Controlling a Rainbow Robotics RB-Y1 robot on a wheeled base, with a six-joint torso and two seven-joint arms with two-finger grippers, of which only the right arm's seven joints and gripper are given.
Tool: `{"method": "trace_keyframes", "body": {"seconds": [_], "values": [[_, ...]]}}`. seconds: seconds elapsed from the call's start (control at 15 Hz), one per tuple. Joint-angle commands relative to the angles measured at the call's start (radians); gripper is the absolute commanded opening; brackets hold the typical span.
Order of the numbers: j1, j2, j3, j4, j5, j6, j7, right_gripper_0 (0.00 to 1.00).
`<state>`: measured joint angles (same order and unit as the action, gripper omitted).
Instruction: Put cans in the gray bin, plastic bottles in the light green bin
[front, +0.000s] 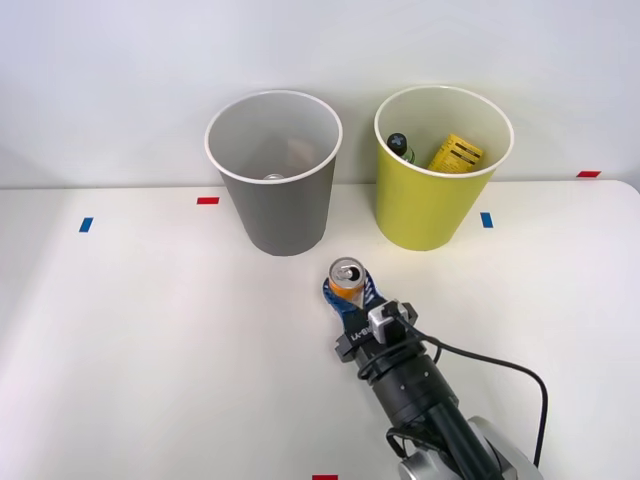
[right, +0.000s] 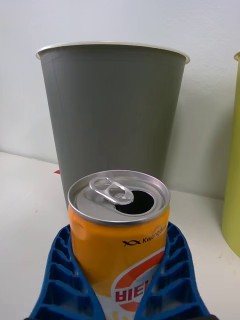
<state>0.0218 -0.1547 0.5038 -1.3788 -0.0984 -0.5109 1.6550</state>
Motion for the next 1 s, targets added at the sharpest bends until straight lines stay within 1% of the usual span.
{"method": "trace_keyframes", "body": {"seconds": [0.07, 0.2, 0.27, 0.47, 0.73, 0.87, 1.0], "values": [[0.006, -0.002, -0.002, -0.005, 0.005, -0.001, 0.0, 0.0], [0.026, -0.034, 0.002, -0.051, 0.019, 0.012, -0.006, 0.0], [0.044, -0.054, 0.007, -0.103, 0.025, 0.061, -0.006, 0.0], [0.119, -0.14, 0.018, -0.352, 0.026, 0.275, -0.017, 0.0], [0.178, -0.223, 0.027, -0.64, -0.001, 0.514, -0.047, 0.0], [0.188, -0.244, 0.027, -0.73, -0.017, 0.585, -0.063, 0.0], [0.191, -0.263, 0.027, -0.781, -0.089, 0.586, -0.073, 0.0]]}}
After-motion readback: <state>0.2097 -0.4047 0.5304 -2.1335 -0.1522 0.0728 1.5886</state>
